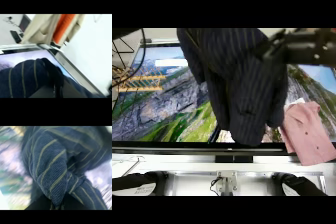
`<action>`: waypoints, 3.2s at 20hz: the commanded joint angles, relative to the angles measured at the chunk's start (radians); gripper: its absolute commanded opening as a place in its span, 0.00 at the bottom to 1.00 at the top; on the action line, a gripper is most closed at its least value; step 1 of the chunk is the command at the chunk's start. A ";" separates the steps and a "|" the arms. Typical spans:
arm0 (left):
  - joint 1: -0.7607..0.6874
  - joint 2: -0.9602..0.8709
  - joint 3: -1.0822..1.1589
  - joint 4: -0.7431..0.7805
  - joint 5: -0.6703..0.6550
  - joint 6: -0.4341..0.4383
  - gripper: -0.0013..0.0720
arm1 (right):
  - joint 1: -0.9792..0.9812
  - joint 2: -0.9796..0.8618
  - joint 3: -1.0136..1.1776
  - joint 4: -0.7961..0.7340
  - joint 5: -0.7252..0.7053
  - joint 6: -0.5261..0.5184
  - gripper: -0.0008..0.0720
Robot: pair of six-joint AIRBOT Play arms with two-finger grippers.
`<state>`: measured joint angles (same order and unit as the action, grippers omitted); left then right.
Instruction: Fold the shirts.
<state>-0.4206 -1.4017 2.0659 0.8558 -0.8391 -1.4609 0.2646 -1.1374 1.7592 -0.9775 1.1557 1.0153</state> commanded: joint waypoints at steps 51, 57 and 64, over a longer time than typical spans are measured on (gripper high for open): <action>-0.045 0.167 -0.043 0.500 -0.018 0.065 0.75 | -1.319 -0.024 0.000 -0.258 -0.777 0.174 0.12; -0.045 0.163 -0.043 0.499 -0.018 0.062 0.75 | -1.456 -0.044 0.000 -0.282 -0.863 0.176 0.12; -0.045 0.162 -0.043 0.499 -0.018 0.062 0.75 | -1.616 -0.053 0.000 -0.283 -0.800 0.193 0.12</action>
<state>-0.4660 -1.2388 2.0224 1.3540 -0.8574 -1.3983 -1.2896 -1.1862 1.7588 -1.2564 0.3103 1.1988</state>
